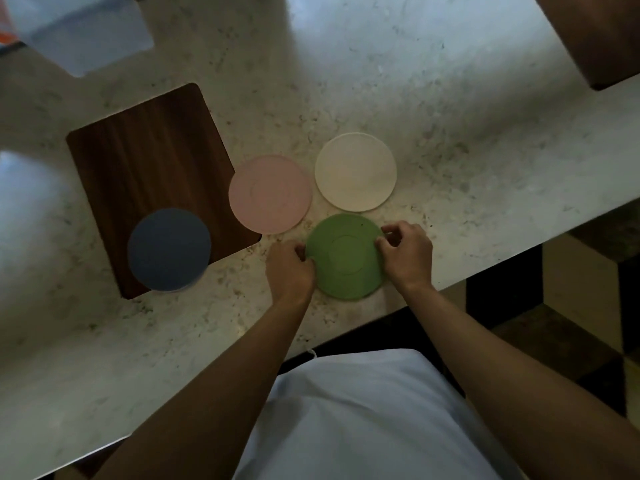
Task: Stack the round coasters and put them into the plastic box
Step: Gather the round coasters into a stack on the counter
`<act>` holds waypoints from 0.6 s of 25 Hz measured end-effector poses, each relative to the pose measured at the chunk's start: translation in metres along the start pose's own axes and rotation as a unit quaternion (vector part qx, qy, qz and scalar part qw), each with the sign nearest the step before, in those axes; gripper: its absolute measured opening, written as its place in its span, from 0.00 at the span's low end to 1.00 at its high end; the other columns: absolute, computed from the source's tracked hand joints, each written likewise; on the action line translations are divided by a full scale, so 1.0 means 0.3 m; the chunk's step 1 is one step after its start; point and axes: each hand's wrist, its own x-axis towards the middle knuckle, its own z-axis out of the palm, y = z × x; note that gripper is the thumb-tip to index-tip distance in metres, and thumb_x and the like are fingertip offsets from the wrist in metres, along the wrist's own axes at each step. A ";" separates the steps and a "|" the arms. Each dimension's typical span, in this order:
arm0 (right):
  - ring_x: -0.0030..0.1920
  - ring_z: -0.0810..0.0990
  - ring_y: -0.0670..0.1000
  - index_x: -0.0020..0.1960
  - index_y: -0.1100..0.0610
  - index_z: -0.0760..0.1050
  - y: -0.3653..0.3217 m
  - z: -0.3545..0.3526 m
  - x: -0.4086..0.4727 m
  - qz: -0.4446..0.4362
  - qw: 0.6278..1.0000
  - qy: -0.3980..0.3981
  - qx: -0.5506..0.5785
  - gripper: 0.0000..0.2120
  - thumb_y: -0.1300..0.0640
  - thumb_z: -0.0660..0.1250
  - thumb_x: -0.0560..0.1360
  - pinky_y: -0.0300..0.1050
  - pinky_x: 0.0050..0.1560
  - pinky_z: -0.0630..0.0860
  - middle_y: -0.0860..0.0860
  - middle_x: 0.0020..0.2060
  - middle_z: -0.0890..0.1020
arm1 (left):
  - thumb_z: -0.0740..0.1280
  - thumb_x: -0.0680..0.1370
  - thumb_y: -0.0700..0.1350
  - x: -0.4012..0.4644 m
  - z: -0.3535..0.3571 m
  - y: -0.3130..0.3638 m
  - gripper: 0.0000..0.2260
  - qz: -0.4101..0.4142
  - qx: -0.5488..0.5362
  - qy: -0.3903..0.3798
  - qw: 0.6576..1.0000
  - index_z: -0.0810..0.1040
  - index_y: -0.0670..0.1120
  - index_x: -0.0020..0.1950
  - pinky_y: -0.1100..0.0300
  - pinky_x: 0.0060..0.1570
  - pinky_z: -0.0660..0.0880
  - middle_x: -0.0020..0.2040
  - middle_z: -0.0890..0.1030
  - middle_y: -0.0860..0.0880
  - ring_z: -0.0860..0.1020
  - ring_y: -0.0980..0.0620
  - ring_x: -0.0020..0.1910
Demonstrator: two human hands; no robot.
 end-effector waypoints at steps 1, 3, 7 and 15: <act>0.47 0.79 0.50 0.55 0.56 0.80 0.001 -0.001 -0.006 -0.007 1.000 -0.001 -0.019 0.11 0.56 0.73 0.74 0.38 0.51 0.72 0.53 0.49 0.79 | 0.69 0.72 0.40 -0.004 0.005 0.004 0.07 0.000 0.020 -0.003 1.000 0.84 0.42 0.48 0.47 0.53 0.77 0.47 0.83 0.43 0.80 0.44 0.49; 0.49 0.78 0.51 0.57 0.55 0.80 0.001 0.000 -0.019 -0.013 0.999 0.000 -0.053 0.13 0.54 0.73 0.74 0.42 0.53 0.74 0.54 0.50 0.77 | 0.69 0.73 0.43 -0.007 0.016 0.013 0.09 -0.007 0.045 -0.008 0.999 0.83 0.42 0.51 0.46 0.55 0.76 0.50 0.82 0.43 0.79 0.43 0.51; 0.52 0.77 0.54 0.54 0.57 0.80 -0.016 0.014 -0.020 0.005 0.997 -0.001 -0.072 0.11 0.54 0.72 0.74 0.47 0.54 0.76 0.54 0.51 0.77 | 0.69 0.73 0.44 0.002 0.019 0.023 0.08 -0.028 0.039 -0.010 0.999 0.82 0.41 0.48 0.46 0.54 0.76 0.48 0.82 0.42 0.79 0.42 0.50; 0.41 0.78 0.47 0.48 0.52 0.76 -0.027 -0.017 0.022 0.047 0.998 -0.049 -0.010 0.08 0.58 0.72 0.71 0.34 0.39 0.71 0.45 0.41 0.79 | 0.72 0.68 0.40 0.036 -0.010 0.047 0.02 -0.131 -0.092 -0.004 0.987 0.83 0.43 0.39 0.55 0.42 0.77 0.38 0.84 0.47 0.82 0.46 0.42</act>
